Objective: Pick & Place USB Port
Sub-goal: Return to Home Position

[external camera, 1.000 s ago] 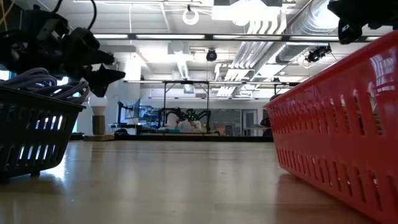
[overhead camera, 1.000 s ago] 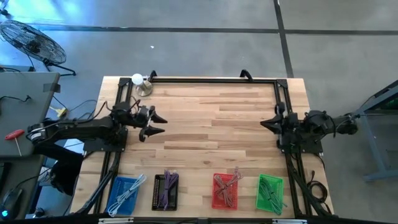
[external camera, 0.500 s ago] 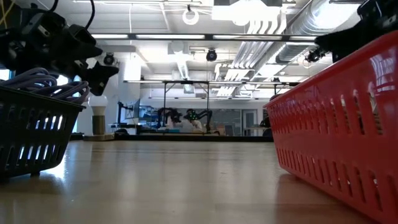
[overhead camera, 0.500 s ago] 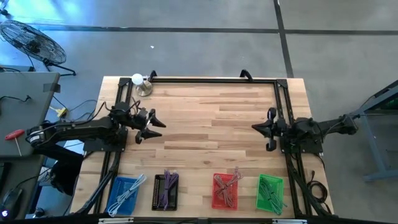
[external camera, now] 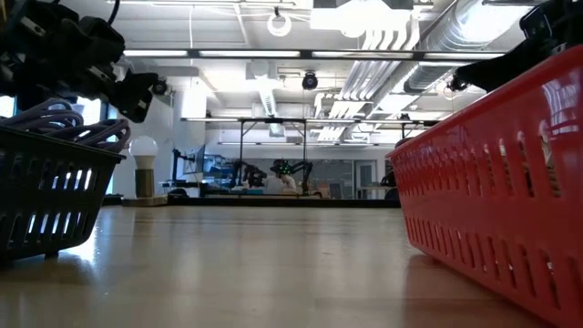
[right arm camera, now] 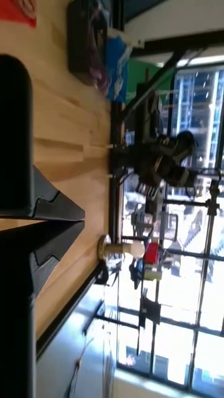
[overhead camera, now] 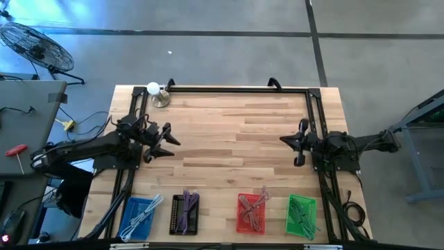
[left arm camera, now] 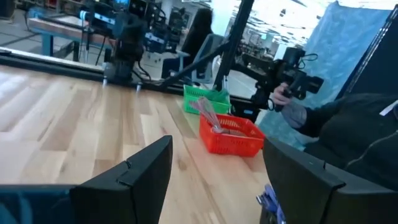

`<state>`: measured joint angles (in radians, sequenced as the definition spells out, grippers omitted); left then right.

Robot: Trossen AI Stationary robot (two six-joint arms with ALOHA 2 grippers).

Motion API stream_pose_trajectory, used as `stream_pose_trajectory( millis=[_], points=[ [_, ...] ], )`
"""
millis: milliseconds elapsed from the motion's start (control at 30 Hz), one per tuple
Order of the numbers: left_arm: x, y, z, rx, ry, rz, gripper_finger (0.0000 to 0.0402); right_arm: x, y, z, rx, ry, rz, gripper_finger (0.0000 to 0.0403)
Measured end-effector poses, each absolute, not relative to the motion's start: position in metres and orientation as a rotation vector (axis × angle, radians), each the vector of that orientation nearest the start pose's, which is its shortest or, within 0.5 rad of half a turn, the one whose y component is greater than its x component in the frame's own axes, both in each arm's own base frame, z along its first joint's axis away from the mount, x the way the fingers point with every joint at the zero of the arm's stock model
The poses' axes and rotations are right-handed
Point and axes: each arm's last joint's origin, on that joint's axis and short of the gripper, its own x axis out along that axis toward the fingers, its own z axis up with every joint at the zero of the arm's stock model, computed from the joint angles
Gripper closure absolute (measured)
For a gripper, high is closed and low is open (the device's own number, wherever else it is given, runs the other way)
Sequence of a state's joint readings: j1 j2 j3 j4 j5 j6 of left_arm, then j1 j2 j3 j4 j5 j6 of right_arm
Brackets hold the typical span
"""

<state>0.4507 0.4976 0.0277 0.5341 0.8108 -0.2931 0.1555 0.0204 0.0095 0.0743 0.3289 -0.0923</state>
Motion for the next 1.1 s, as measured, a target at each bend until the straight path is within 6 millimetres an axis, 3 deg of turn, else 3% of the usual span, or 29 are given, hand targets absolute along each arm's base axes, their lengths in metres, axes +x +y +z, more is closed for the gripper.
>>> stream_pose_trajectory(
  millis=[667,1100],
  points=[
    [0.087,0.019,0.177,-0.114,-0.035,-0.351,0.0158,0.097,0.000,0.172,-0.098,-0.050,-0.245,0.0396],
    [0.088,0.020,0.175,-0.030,-0.038,-0.327,0.0158,0.097,0.000,0.173,-0.097,-0.054,-0.242,0.0396]
  ],
)
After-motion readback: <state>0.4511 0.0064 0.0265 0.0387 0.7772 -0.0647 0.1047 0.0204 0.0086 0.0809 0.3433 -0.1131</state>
